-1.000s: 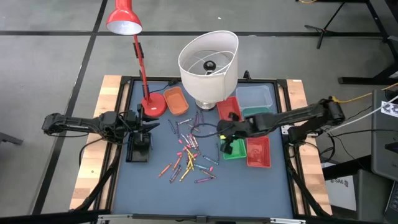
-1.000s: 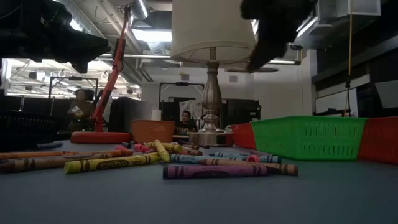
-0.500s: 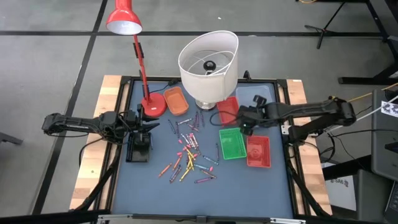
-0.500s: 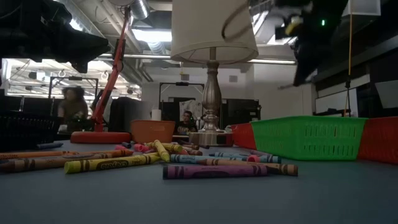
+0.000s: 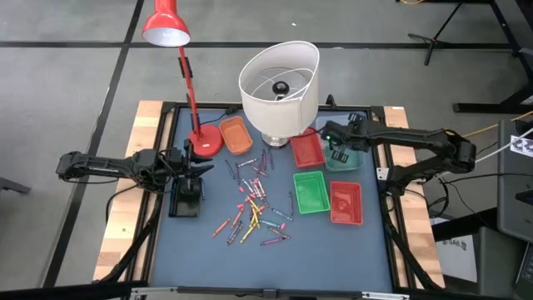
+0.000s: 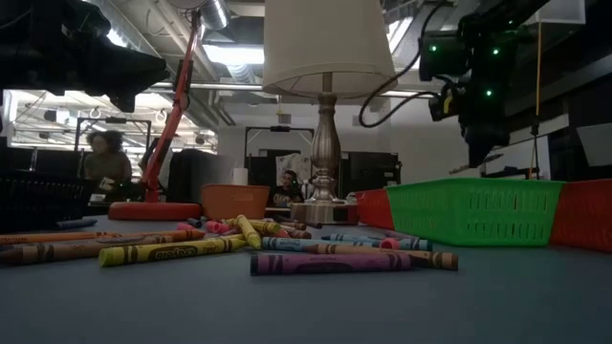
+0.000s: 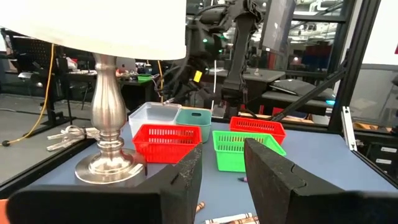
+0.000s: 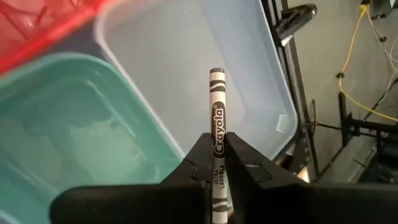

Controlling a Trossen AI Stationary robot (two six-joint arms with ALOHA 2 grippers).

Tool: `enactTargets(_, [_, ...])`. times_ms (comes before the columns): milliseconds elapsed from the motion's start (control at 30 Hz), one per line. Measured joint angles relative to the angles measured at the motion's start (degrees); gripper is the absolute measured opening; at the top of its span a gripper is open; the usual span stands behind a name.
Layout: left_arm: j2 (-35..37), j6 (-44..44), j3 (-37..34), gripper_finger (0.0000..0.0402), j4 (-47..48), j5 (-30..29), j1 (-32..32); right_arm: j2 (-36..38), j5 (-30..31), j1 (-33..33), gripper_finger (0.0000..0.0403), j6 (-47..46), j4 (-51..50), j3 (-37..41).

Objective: Sort crayons
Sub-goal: Put the gray crayon into the transparent bin

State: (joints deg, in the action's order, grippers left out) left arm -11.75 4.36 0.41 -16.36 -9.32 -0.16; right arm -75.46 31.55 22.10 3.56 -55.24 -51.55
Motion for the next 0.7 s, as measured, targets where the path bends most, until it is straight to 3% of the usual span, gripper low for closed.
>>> enactTargets(333, [0.0, 0.1, 0.0, 0.0104, 0.0, 2.1, -1.9, 0.0, -0.3, 8.4, 0.0021, 2.3, 0.9, 0.0])
enactTargets(700, [0.0, 0.0, 0.0, 0.0104, 0.0, 1.2, -3.8, 0.0, -12.0, 16.3, 0.0046, 13.4, 11.1, 0.0])
